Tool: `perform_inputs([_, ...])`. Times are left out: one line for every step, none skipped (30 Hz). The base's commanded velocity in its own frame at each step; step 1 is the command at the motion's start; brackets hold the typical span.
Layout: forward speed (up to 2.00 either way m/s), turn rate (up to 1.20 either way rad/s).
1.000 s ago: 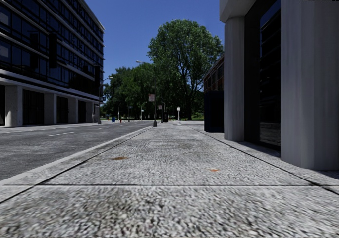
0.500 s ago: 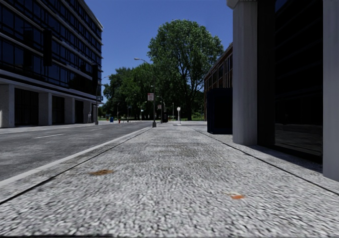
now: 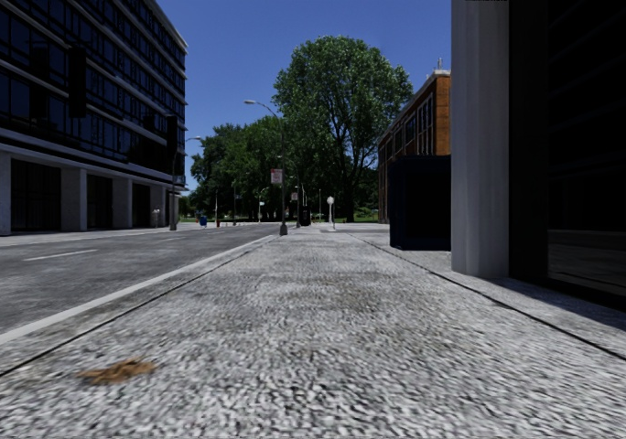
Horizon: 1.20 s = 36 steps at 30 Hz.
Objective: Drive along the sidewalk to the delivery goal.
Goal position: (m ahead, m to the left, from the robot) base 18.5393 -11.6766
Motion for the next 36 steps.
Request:
perform_inputs([2.00,0.00])
perform_inputs([2.00,0.00])
perform_inputs([2.00,0.00])
perform_inputs([2.00,0.00])
perform_inputs([2.00,0.00])
perform_inputs([2.00,0.00])
perform_inputs([2.00,0.00])
perform_inputs([2.00,0.00])
perform_inputs([2.00,0.00])
perform_inputs([2.00,0.00])
perform_inputs([2.00,0.00])
perform_inputs([2.00,0.00])
perform_inputs([2.00,0.00])
perform_inputs([2.00,0.00])
perform_inputs([2.00,0.00])
perform_inputs([2.00,0.00])
perform_inputs([2.00,0.00])
perform_inputs([2.00,0.00])
perform_inputs([2.00,0.00])
perform_inputs([2.00,0.00])
perform_inputs([2.00,0.00])
perform_inputs([2.00,0.00])
perform_inputs([2.00,0.00])
perform_inputs([2.00,0.00])
perform_inputs([2.00,0.00])
perform_inputs([2.00,0.00])
perform_inputs([2.00,0.00])
perform_inputs([2.00,0.00])
perform_inputs([2.00,0.00])
perform_inputs([2.00,0.00])
perform_inputs([2.00,0.00])
perform_inputs([2.00,0.00])
perform_inputs([2.00,0.00])
perform_inputs([2.00,0.00])
perform_inputs([2.00,0.00])
perform_inputs([2.00,0.00])
